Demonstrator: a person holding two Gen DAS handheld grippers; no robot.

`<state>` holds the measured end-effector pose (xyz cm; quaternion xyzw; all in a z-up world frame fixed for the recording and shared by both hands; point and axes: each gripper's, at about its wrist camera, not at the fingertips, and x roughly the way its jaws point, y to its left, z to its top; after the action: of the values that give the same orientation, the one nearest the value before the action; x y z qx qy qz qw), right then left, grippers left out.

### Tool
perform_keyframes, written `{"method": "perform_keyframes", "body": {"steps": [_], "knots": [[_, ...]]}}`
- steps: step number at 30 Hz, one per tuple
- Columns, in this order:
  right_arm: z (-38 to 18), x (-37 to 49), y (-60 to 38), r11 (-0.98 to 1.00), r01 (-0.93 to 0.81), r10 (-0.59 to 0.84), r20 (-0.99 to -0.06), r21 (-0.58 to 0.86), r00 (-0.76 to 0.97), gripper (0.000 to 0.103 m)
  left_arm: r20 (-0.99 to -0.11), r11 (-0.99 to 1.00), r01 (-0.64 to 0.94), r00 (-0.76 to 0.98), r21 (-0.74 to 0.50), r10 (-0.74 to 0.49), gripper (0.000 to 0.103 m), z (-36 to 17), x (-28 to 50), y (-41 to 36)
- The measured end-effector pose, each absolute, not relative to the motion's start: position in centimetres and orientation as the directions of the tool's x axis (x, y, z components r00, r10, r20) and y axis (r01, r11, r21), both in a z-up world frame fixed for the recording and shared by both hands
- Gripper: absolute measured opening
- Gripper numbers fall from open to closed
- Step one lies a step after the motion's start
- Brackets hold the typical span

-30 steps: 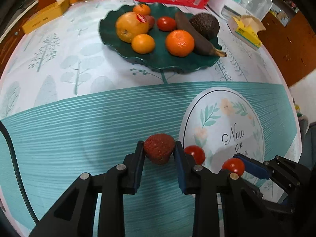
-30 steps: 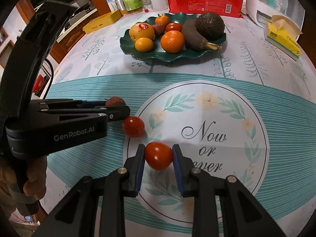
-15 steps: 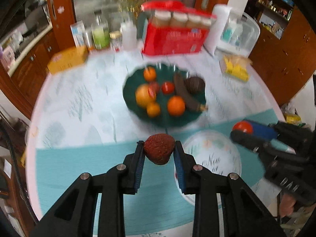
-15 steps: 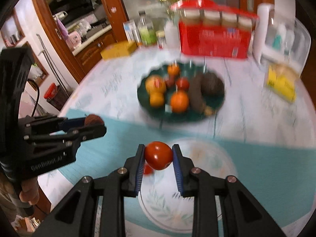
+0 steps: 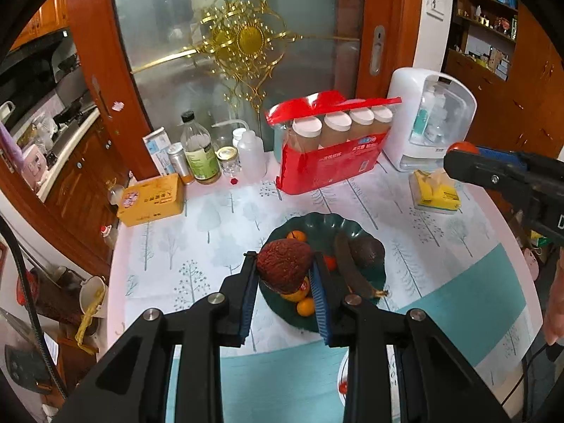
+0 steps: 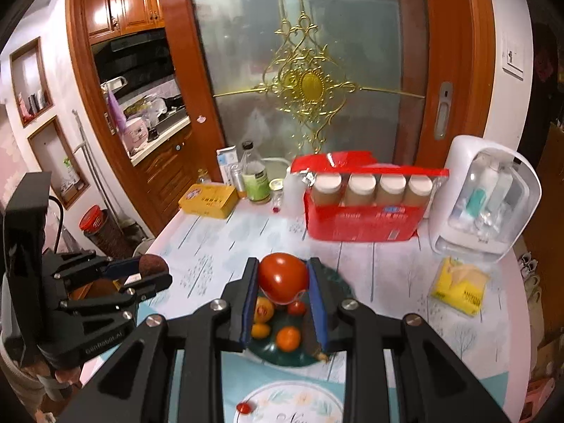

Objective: Organize fruits
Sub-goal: 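Carry the tomato and dried red fruit onto the green plate and release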

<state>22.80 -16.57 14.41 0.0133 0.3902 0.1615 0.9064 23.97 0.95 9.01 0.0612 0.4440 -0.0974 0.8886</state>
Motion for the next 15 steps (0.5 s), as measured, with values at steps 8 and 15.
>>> {"method": "perform_keyframes", "body": {"steps": [8,15], "knots": [[5.5,27.7,-15.5,0.950,-0.242,0.299,-0.794,0.197,0.528,0.028,-0.853,0.970,0.243,0.509,0.011,-0.118,0.028,0.9,29.6,-0.6],[-4.0,30.1,-14.0,0.953,-0.210,0.288,-0.874,0.220,0.391,0.028,-0.900,0.975,0.217,0.414,-0.047,-0.136,0.028,-6.6,33.9,-0.6]]}}
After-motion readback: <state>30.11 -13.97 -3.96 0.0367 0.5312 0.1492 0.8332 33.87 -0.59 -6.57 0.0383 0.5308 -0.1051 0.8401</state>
